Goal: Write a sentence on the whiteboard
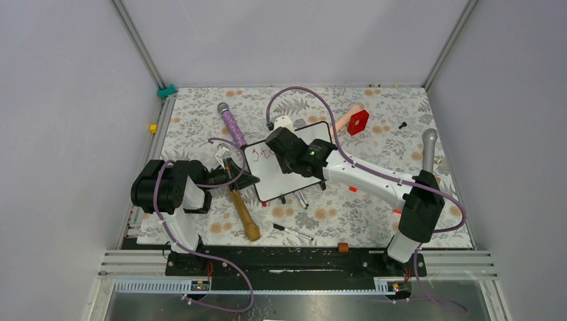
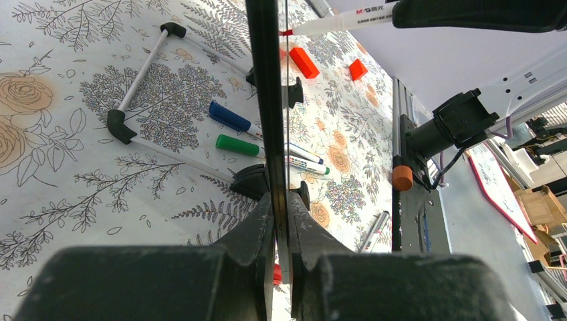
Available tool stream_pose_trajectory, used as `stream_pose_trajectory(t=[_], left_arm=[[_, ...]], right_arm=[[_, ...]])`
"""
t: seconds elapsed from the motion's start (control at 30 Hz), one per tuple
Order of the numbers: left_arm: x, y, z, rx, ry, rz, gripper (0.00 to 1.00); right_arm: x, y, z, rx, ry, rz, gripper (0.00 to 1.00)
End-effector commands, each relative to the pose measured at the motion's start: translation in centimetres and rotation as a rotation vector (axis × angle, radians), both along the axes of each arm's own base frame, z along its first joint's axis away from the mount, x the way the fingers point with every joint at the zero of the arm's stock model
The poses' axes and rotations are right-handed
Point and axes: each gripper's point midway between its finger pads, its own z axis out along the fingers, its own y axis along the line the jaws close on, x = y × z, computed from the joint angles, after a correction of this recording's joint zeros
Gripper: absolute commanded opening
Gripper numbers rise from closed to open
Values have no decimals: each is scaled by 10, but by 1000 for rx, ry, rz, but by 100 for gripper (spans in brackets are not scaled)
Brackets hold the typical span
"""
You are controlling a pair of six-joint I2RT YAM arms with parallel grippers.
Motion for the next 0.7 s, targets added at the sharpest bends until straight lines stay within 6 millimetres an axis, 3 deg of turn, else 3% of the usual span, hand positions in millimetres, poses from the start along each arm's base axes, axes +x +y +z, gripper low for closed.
stream_pose_trajectory(t=[0.0,0.37,0.67], left_arm=[[-14,-5,-4,19,-78,-88,0],[-13,-5,-4,19,-77,-88,0],[-14,-5,-4,19,-78,-89,0]], right_arm=[[0,-4,12,42,-5,-16,0],[2,-1,66,137,-86,9,0],[14,1,70,123,-120,-5,0]])
